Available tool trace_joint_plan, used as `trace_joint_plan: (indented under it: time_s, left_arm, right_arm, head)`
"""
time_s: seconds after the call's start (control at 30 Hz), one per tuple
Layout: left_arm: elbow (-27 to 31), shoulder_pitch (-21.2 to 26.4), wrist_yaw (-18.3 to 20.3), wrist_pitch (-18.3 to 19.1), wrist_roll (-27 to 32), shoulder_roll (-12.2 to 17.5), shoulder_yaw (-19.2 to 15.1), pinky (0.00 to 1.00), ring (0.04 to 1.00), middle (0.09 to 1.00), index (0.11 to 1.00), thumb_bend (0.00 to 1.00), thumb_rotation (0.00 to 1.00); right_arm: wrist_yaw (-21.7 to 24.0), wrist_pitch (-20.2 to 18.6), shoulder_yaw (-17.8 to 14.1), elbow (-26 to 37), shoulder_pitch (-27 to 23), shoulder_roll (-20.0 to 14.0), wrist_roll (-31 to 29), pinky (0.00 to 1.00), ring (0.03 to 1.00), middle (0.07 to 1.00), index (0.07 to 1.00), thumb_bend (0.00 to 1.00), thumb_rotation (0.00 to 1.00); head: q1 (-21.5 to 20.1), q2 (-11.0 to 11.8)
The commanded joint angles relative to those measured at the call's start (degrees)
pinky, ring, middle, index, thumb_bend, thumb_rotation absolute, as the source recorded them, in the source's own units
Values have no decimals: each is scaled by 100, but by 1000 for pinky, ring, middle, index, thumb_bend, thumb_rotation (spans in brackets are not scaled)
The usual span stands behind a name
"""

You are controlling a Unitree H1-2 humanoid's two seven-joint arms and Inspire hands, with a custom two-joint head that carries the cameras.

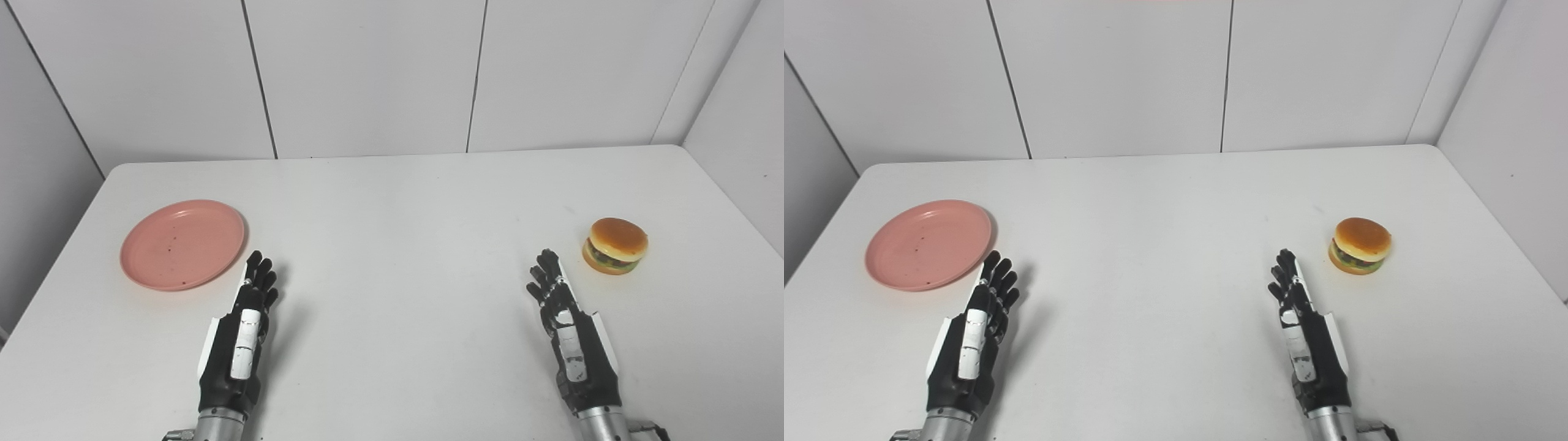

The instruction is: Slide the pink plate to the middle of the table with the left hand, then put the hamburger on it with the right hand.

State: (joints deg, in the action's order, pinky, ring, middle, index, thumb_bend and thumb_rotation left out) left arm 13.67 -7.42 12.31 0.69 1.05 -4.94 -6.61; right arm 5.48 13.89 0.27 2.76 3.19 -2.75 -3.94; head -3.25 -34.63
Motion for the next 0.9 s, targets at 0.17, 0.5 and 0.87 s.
trace_joint_plan:
  time_s: [0.17,0.5,0.87]
  left_arm:
    - [236,-232,7,-46,6,396,69,1000,1000,1000,1000,774,942]
    - [245,-233,14,-14,-13,412,81,1000,1000,1000,1000,767,946]
    - [183,-218,-32,-121,-64,364,112,1000,1000,1000,1000,772,943]
  right_arm:
    - [-73,-38,-108,-81,-40,-50,-30,971,981,1000,982,903,1000]
    - [-68,-35,-108,-77,-41,-66,-26,970,977,1000,979,897,1000]
    - [-34,-4,-135,-128,-53,-99,-108,972,979,1000,978,904,1000]
  head:
    - [16,2]
    - [21,-4]
    - [108,-8]
